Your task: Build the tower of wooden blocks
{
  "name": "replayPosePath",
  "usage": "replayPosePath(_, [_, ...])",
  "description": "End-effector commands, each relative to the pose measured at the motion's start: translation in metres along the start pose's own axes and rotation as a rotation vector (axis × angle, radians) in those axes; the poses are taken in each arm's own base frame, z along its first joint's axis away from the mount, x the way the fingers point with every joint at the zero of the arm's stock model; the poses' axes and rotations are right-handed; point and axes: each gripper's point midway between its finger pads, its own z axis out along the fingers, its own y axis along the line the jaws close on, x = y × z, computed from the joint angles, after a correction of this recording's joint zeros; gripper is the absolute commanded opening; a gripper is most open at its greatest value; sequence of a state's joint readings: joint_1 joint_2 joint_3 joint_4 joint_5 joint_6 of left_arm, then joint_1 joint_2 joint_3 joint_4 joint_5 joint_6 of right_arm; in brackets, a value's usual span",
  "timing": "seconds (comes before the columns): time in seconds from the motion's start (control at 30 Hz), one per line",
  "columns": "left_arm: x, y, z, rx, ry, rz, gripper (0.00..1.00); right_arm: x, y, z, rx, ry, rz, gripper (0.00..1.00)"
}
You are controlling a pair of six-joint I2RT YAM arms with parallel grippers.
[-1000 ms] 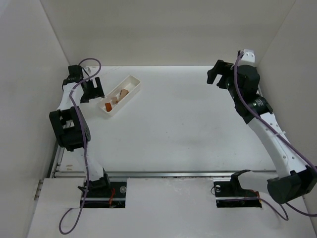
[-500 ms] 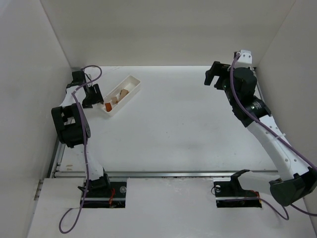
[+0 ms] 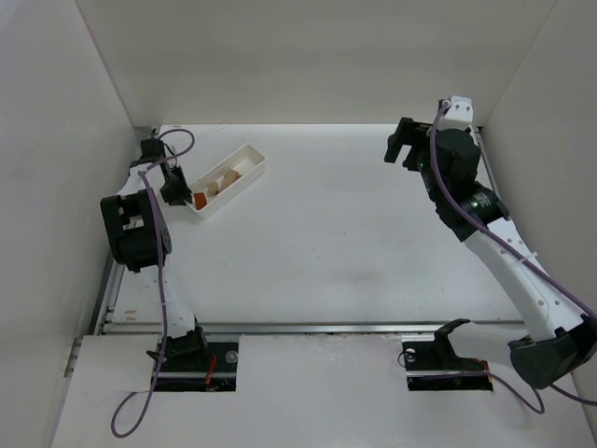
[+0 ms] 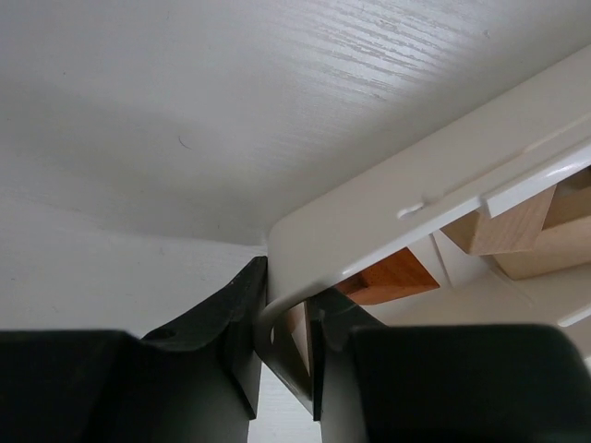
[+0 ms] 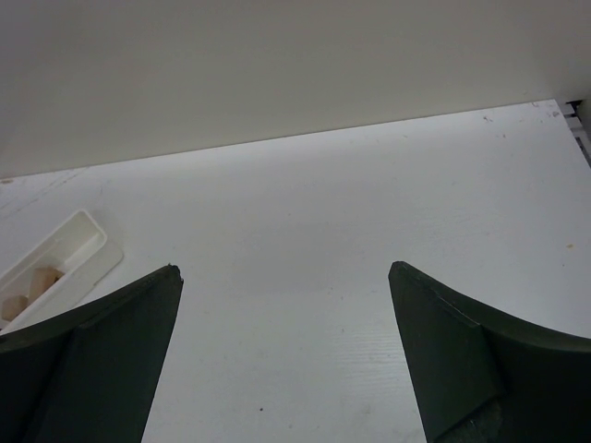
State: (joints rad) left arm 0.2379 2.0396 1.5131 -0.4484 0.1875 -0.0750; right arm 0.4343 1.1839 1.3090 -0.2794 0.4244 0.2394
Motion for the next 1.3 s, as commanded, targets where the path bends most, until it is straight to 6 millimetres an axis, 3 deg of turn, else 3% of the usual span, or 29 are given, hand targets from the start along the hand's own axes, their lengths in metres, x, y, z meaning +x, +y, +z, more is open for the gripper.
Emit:
replayPosePath(0.0, [-0.01,-0.002,-0.012,0.015,-0.033,0.0,0.0,-0.03,0.001,-0.016,-0.005,-0.078,0.025,1.0])
replayPosePath(0.1, [-0.018,-0.001,-0.023,-0.005,-0.067,-0.009,0.0,-0.029,0.005,-0.017,-0.014,-0.076,0.024,1.0])
replayPosePath(0.23, [-0.052,0.004,-0.055,-0.091,-0.209,0.0,0.0,-0.025,0.011,-0.019,-0.031,-0.064,0.018,1.0])
replayPosePath(0.27, [-0.069,0.001,-0.076,-0.132,-0.295,0.029,0.0,-0.024,0.014,-0.02,-0.04,-0.062,0.017,1.0])
replayPosePath(0.37, [-0.086,0.001,-0.107,-0.217,-0.416,0.104,0.0,-0.02,0.018,-0.018,-0.047,-0.051,0.011,1.0])
replayPosePath(0.4, [-0.101,-0.004,-0.13,-0.222,-0.505,0.122,0.0,-0.019,0.021,-0.019,-0.056,-0.049,0.01,1.0])
replayPosePath(0.43, [-0.107,-0.01,-0.141,-0.227,-0.543,0.14,0.0,-0.014,0.024,-0.019,-0.062,-0.038,0.004,1.0])
replayPosePath(0.57, [-0.116,-0.014,-0.164,-0.269,-0.613,0.206,0.0,-0.007,0.034,-0.018,-0.106,-0.028,0.012,1.0])
replayPosePath(0.73, [-0.125,-0.036,-0.193,-0.327,-0.719,0.331,0.0,-0.001,0.04,-0.02,-0.147,-0.015,0.019,1.0])
replayPosePath(0.93, [-0.12,-0.055,-0.201,-0.471,-0.768,0.513,0.0,0.012,0.043,-0.022,-0.161,0.011,0.029,1.0])
replayPosePath(0.97, [-0.126,-0.062,-0.215,-0.504,-0.82,0.513,0.0,0.012,0.043,-0.022,-0.161,0.011,0.029,1.0])
replayPosePath(1.07, [-0.127,-0.061,-0.227,-0.627,-0.841,0.573,0.0,0.01,0.041,-0.027,-0.164,0.003,0.043,1.0])
replayPosePath(1.1, [-0.133,-0.072,-0.238,-0.641,-0.896,0.582,0.0,0.015,0.041,-0.027,-0.159,0.012,0.037,1.0])
replayPosePath(1.17, [-0.131,-0.075,-0.243,-0.73,-0.898,0.684,0.0,0.012,0.039,-0.032,-0.163,0.001,0.043,1.0])
replayPosePath(1.2, [-0.135,-0.088,-0.263,-0.754,-0.983,0.672,0.0,0.017,0.038,-0.031,-0.16,0.01,0.038,1.0])
replayPosePath(1.27, [-0.132,-0.105,-0.281,-0.821,-1.041,0.752,0.0,0.013,0.035,-0.036,-0.155,-0.004,0.053,1.0])
